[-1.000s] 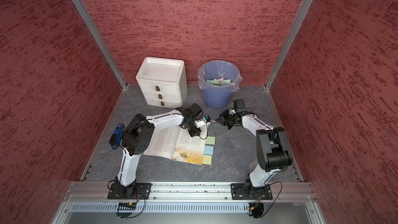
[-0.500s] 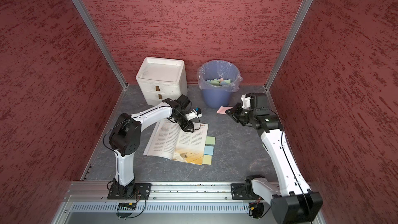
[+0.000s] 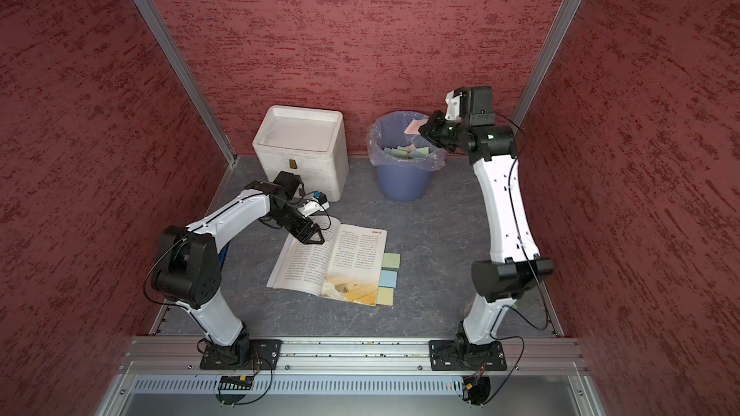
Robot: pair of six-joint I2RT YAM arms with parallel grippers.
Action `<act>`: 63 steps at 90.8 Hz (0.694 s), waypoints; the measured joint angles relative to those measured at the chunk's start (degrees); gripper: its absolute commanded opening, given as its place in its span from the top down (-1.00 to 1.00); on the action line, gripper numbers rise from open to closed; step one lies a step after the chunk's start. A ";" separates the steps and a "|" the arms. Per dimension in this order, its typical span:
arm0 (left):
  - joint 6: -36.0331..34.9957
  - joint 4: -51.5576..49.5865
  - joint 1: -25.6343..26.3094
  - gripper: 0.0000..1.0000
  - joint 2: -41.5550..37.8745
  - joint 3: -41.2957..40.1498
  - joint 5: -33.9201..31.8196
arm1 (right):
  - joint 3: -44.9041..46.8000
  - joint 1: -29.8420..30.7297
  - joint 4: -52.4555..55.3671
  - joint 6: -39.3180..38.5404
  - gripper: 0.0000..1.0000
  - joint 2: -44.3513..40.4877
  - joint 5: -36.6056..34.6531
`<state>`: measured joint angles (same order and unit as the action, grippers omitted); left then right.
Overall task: Peel off the used sticky note
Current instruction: Place the note in the trash bin.
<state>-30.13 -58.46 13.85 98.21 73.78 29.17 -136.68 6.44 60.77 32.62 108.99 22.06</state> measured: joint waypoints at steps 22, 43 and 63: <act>-0.83 -0.26 -1.84 -0.70 -4.44 -4.39 0.37 | -11.17 1.64 4.81 -2.82 0.38 13.16 -7.17; -2.43 -0.31 -3.28 -0.68 -4.61 -6.49 0.00 | -12.35 5.01 3.32 -8.52 -0.53 14.14 -14.73; -2.95 -0.07 -3.93 -0.62 -4.61 -8.02 -1.11 | -13.00 8.09 0.02 -16.92 -0.56 14.14 -21.94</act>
<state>-33.08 -58.52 9.91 93.60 65.76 28.05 -149.69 14.52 60.80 15.70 123.13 0.12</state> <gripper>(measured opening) 0.822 0.774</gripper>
